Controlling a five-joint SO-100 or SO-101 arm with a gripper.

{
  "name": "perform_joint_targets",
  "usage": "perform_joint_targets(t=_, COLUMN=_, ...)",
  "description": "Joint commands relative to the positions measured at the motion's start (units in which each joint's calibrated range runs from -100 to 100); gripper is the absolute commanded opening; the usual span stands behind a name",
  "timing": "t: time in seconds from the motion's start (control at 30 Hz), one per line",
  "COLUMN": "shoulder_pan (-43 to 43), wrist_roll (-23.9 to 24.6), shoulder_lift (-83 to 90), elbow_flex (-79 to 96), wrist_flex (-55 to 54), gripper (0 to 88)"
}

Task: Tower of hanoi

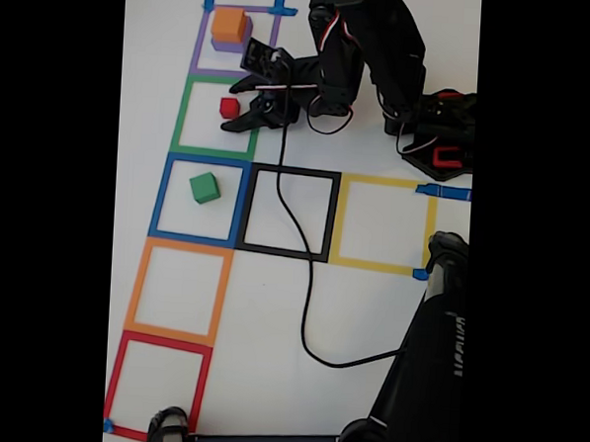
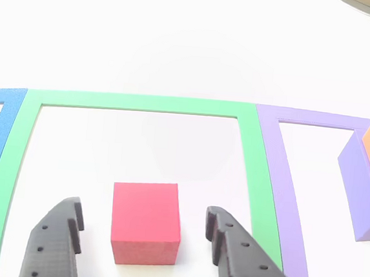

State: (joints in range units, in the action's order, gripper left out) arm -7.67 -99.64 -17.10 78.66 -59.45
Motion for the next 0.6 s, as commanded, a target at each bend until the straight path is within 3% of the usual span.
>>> perform_joint_targets(t=0.0, shoulder_pan=1.0, wrist_roll=-0.4, shoulder_lift=0.3, elbow_flex=-0.8, wrist_flex=-1.1, gripper=16.0)
perform_joint_targets(t=0.57, shoulder_pan=4.1, wrist_roll=-0.4, shoulder_lift=0.3, elbow_flex=-0.8, wrist_flex=-1.0, gripper=5.6)
